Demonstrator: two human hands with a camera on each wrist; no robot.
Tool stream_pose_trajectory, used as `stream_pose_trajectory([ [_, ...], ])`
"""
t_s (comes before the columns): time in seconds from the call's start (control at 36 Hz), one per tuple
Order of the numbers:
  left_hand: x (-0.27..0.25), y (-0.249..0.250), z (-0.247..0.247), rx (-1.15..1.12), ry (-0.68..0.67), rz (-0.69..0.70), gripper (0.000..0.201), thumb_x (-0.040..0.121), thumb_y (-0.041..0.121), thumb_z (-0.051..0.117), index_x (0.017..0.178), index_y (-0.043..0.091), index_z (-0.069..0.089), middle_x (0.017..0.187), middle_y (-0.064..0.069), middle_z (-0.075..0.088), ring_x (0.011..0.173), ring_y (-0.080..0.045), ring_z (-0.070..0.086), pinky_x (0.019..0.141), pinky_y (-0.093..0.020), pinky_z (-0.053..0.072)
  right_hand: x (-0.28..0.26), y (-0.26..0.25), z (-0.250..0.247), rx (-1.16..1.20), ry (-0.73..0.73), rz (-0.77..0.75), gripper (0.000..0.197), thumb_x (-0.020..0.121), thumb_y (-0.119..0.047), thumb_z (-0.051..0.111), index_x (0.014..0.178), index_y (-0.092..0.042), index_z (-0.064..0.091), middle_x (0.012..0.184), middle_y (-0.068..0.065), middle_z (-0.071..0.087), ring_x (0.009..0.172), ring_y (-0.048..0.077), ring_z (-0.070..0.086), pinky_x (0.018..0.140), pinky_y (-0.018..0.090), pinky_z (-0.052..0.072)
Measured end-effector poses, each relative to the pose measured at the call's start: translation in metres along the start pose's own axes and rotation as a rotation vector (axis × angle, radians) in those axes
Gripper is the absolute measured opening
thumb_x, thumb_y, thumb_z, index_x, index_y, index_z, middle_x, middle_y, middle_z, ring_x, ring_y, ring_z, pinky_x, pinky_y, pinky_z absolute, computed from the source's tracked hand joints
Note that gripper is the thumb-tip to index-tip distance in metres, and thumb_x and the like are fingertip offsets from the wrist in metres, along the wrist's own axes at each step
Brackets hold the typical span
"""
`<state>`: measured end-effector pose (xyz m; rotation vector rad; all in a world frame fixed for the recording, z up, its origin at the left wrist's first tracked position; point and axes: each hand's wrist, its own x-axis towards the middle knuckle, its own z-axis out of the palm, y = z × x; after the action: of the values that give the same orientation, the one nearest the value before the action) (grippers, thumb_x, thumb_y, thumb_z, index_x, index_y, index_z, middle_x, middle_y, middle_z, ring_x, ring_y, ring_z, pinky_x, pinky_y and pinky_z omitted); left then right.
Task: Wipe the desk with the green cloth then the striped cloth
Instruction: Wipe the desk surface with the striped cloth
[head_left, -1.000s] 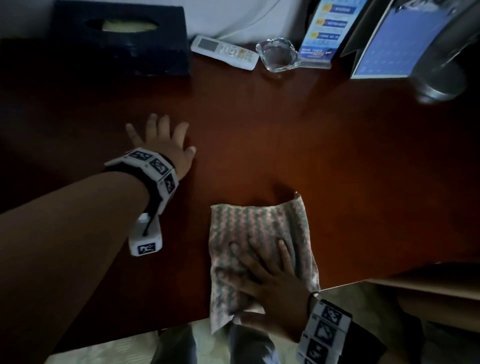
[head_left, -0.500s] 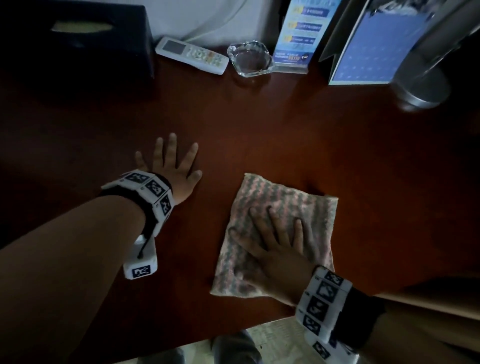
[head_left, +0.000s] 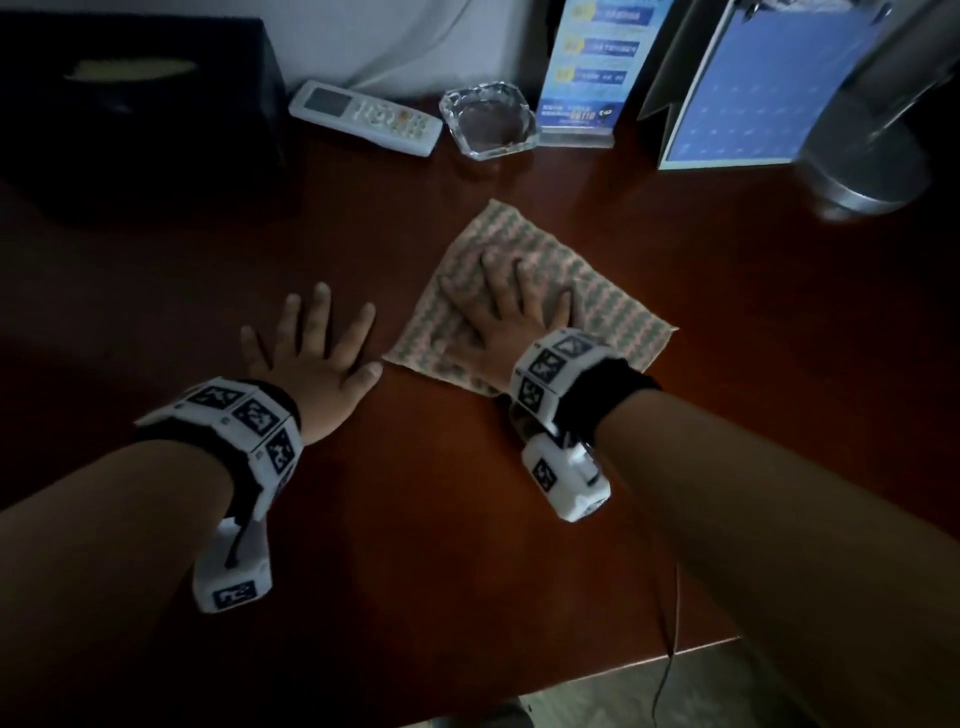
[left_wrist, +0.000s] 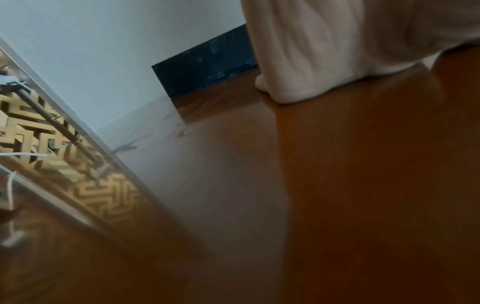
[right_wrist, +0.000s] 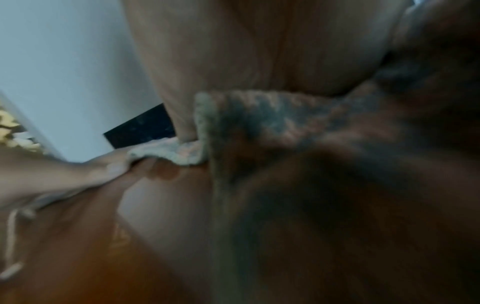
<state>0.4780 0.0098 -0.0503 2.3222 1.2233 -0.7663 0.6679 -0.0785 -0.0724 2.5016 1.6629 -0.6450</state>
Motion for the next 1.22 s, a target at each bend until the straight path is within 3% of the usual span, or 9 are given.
stream_pose_trajectory([
  [0.14, 0.000, 0.001, -0.002, -0.008, -0.011, -0.005, 0.060, 0.096, 0.057, 0.013, 0.138, 0.048, -0.028, 0.145, 0.005, -0.044, 0.138, -0.022, -0.034, 0.111, -0.057, -0.011, -0.048, -0.004, 0.021, -0.032, 0.011, -0.022, 0.068, 0.089, -0.065, 0.029, 0.140, -0.054, -0.013, 0.154, -0.008, -0.028, 0.140, 0.026, -0.029, 0.100, 0.069, -0.019],
  [0.25, -0.001, 0.002, -0.002, -0.003, -0.018, -0.011, 0.060, 0.096, 0.056, 0.013, 0.138, 0.047, -0.029, 0.145, 0.003, -0.044, 0.138, -0.023, -0.034, 0.111, -0.057, -0.011, -0.098, -0.012, 0.047, -0.033, 0.062, -0.120, 0.069, 0.084, -0.067, 0.029, 0.144, -0.050, 0.000, 0.158, -0.001, -0.013, 0.143, 0.030, -0.018, 0.098, 0.071, -0.015],
  [0.36, -0.001, 0.002, -0.002, 0.001, -0.023, -0.015, 0.059, 0.096, 0.056, 0.012, 0.137, 0.047, -0.030, 0.144, 0.004, -0.045, 0.137, -0.023, -0.035, 0.111, -0.057, -0.011, -0.110, -0.016, 0.043, -0.025, -0.059, -0.141, 0.067, 0.087, -0.066, 0.024, 0.139, -0.055, -0.017, 0.150, -0.008, -0.036, 0.134, 0.025, -0.040, 0.096, 0.069, -0.024],
  [0.5, 0.001, -0.001, -0.002, -0.003, -0.034, 0.003, 0.059, 0.095, 0.058, 0.010, 0.137, 0.046, -0.031, 0.143, 0.004, -0.047, 0.137, -0.024, -0.035, 0.110, -0.058, -0.012, -0.074, -0.018, 0.021, -0.074, -0.124, -0.153, 0.065, 0.084, -0.069, 0.017, 0.138, -0.056, -0.018, 0.147, -0.010, -0.041, 0.131, 0.023, -0.043, 0.099, 0.070, -0.018],
  [0.69, 0.003, -0.003, -0.002, 0.005, -0.056, 0.025, 0.059, 0.096, 0.056, 0.009, 0.136, 0.045, -0.033, 0.142, 0.001, -0.049, 0.136, -0.026, -0.037, 0.109, -0.060, -0.013, 0.009, -0.019, -0.007, -0.031, -0.086, -0.004, 0.062, 0.092, -0.061, 0.030, 0.141, -0.056, -0.009, 0.151, -0.013, -0.031, 0.139, 0.024, -0.030, 0.104, 0.068, -0.013],
  [0.92, 0.003, -0.003, -0.001, 0.017, -0.065, 0.030, 0.060, 0.096, 0.057, 0.008, 0.135, 0.044, -0.035, 0.141, 0.001, -0.050, 0.135, -0.026, -0.038, 0.107, -0.060, -0.014, 0.086, 0.050, -0.037, 0.009, 0.014, 0.262, 0.072, 0.081, -0.077, 0.024, 0.142, -0.054, -0.006, 0.155, -0.008, -0.024, 0.142, 0.027, -0.024, 0.108, 0.065, -0.010],
  [1.03, 0.002, -0.004, -0.001, 0.026, -0.055, 0.036, 0.060, 0.095, 0.057, 0.008, 0.133, 0.043, -0.038, 0.141, -0.001, -0.049, 0.135, -0.027, -0.038, 0.107, -0.061, -0.015, 0.093, 0.094, -0.036, 0.005, 0.000, 0.359, 0.081, 0.065, -0.092, -0.001, 0.140, -0.060, 0.000, 0.154, -0.009, -0.025, 0.140, 0.030, -0.027, 0.108, 0.065, -0.008],
  [1.11, 0.001, -0.004, -0.002, 0.034, -0.058, 0.034, 0.059, 0.095, 0.058, 0.007, 0.124, 0.043, -0.042, 0.140, -0.002, -0.050, 0.135, -0.027, -0.038, 0.107, -0.061, -0.015, 0.083, 0.078, -0.036, 0.107, 0.019, 0.447, 0.067, 0.083, -0.078, 0.019, 0.142, -0.055, -0.002, 0.155, -0.004, -0.025, 0.139, 0.034, -0.027, 0.111, 0.060, -0.011],
  [1.22, 0.001, -0.003, -0.002, 0.029, -0.057, 0.040, 0.058, 0.095, 0.058, 0.006, 0.121, 0.042, -0.043, 0.137, -0.001, -0.053, 0.135, -0.028, -0.038, 0.106, -0.062, -0.015, 0.061, 0.036, -0.023, 0.082, 0.075, 0.382, 0.064, 0.086, -0.070, 0.020, 0.142, -0.055, -0.006, 0.156, -0.004, -0.023, 0.141, 0.030, -0.025, 0.107, 0.067, -0.008],
])
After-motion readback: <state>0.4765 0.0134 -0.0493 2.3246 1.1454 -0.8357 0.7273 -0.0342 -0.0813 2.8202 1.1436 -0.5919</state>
